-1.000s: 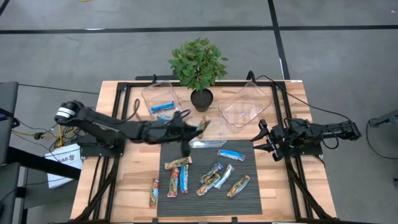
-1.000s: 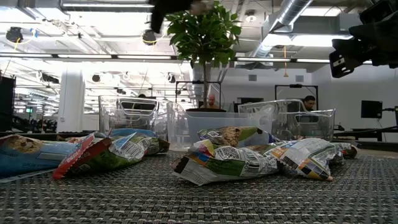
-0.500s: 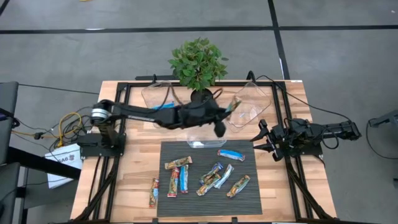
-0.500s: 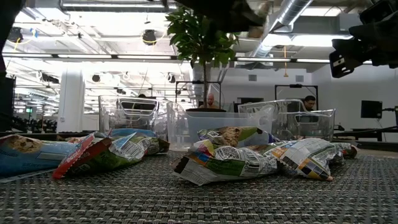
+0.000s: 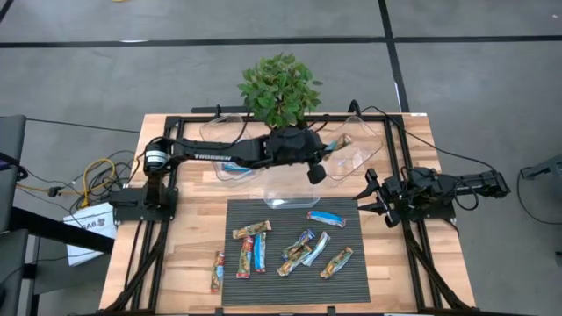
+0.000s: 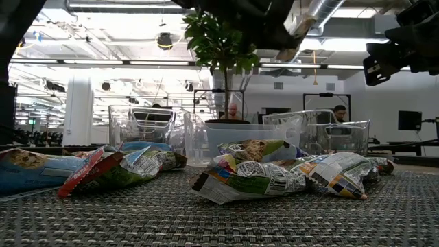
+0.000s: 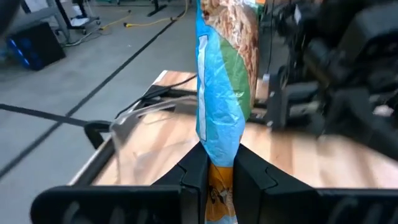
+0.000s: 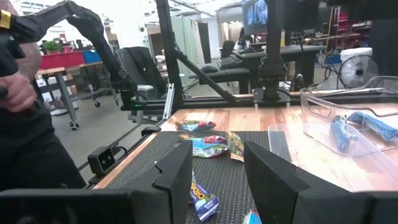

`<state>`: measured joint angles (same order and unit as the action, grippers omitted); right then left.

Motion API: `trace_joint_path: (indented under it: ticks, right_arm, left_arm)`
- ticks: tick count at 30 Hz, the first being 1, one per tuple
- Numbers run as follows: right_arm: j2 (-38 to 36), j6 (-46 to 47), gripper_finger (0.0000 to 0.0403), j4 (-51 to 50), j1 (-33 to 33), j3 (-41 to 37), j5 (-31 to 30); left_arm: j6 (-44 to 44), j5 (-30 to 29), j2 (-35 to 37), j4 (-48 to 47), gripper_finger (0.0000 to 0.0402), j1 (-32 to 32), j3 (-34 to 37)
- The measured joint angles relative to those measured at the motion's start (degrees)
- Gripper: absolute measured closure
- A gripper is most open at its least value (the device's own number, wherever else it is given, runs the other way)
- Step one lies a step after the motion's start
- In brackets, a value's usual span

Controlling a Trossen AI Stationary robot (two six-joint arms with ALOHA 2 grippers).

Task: Pick and place Granola Bars by type
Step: Put the yellow granola bar into the right transparent bin

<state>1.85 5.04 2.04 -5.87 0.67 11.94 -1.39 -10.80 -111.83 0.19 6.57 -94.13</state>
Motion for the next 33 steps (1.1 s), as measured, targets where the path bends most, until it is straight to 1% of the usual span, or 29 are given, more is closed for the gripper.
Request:
trace_joint_path:
  ticks: [3, 5, 8, 13, 15, 17, 19, 22, 25, 30, 33]
  right_arm:
    - [0.0, 0.0, 0.0266, 0.0, 0.0, 0.0, 0.0]
    - [0.0, 0.0, 0.0266, 0.0, 0.0, 0.0, 0.0]
    - [0.0, 0.0, 0.0264, 0.0, 0.0, 0.0, 0.0]
    - [0.0, 0.0, 0.0265, 0.0, 0.0, 0.0, 0.0]
    - [0.0, 0.0, 0.0266, 0.0, 0.0, 0.0, 0.0]
    - [0.0, 0.0, 0.0266, 0.0, 0.0, 0.0, 0.0]
    - [0.0, 0.0, 0.0266, 0.0, 0.0, 0.0, 0.0]
    - [0.0, 0.0, 0.0266, 0.0, 0.0, 0.0, 0.0]
    - [0.0, 0.0, 0.0264, 0.0, 0.0, 0.0, 0.0]
    - [0.0, 0.0, 0.0265, 0.0, 0.0, 0.0, 0.0]
    - [0.0, 0.0, 0.0266, 0.0, 0.0, 0.0, 0.0]
  left_arm:
    - [-5.0, 0.0, 0.0, -1.5, 0.0361, 0.5, 0.0]
    - [-10.2, 0.0, 0.0, -3.0, 0.0361, 0.7, 0.0]
    - [-21.1, 0.0, 0.0, -5.0, 0.0361, 1.0, 0.0]
    - [-42.0, -0.6, 0.0, -6.6, 0.0361, 1.2, 0.0]
    - [-48.4, -1.4, 0.0, -6.7, 0.0361, 1.2, 0.0]
    - [-52.8, -2.5, 0.0, -6.8, 0.0361, 1.2, 0.0]
    - [-55.9, -3.4, 0.0, -6.8, 0.0361, 1.3, 0.0]
    - [-58.3, -3.5, 0.0, -6.7, 0.0361, 1.3, 0.0]
    - [-58.6, -3.1, 0.0, -6.5, 0.0361, 1.3, 0.0]
    - [-58.6, -3.4, -2.1, -5.9, 0.0361, 1.2, 0.0]
    - [-59.3, -5.5, -2.9, -6.1, 0.0361, 1.2, 0.1]
